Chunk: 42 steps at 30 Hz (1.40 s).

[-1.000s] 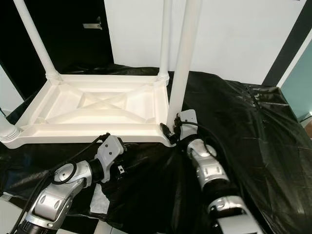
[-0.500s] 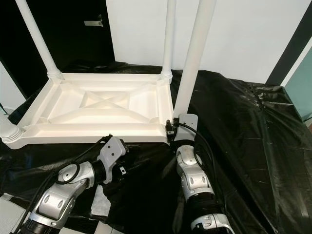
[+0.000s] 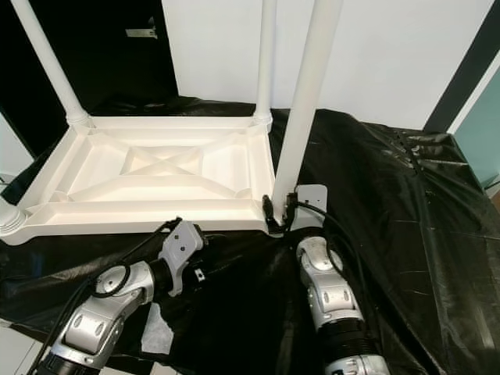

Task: Building children table

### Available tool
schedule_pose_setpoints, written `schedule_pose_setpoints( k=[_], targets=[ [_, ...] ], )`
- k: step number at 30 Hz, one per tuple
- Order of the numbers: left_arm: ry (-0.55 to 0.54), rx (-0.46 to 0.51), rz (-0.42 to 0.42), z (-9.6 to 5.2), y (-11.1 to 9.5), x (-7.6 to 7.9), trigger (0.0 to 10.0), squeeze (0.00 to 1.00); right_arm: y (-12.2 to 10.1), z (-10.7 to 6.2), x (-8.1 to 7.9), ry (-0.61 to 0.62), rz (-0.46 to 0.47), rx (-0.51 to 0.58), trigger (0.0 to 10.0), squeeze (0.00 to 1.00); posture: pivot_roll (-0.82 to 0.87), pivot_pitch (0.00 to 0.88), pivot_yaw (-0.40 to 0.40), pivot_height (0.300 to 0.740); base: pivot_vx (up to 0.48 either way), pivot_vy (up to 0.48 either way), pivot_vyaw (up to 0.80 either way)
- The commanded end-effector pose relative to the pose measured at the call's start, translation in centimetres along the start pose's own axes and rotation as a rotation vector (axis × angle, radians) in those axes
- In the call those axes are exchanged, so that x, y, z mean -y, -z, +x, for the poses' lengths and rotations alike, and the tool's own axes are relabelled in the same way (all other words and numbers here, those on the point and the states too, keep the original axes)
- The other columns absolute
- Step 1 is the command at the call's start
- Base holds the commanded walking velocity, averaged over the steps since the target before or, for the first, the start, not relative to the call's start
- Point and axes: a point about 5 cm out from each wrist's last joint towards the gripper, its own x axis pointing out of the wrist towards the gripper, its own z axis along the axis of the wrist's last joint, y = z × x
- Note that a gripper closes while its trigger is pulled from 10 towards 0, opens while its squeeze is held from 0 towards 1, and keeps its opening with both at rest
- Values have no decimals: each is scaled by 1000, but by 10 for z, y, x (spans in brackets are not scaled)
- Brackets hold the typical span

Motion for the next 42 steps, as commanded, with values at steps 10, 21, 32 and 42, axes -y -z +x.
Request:
schedule_pose_setpoints(
  k=[10, 21, 32, 42],
  targets=[
    [-35, -2, 16, -3, -1, -8, 10000, 0, 1, 8, 19, -337, -95, -55, 10000, 0, 35, 0, -31, 740, 0, 0, 0],
    [-39, -8, 34, -5, -2, -12, 10000, 0, -2, 39, 8, -564, -175, -122, 0, 0, 59, 0, -37, 740, 0, 0, 0],
    [-45, -10, 27, -7, -1, -8, 10000, 0, 11, 37, 20, -440, -173, -168, 0, 0, 62, 0, -43, 740, 0, 0, 0],
    [-22, -14, 21, -6, 0, -6, 10000, 0, 18, 31, 13, -225, -123, -135, 6392, 0, 30, 0, -17, 740, 0, 0, 0]
  ],
)
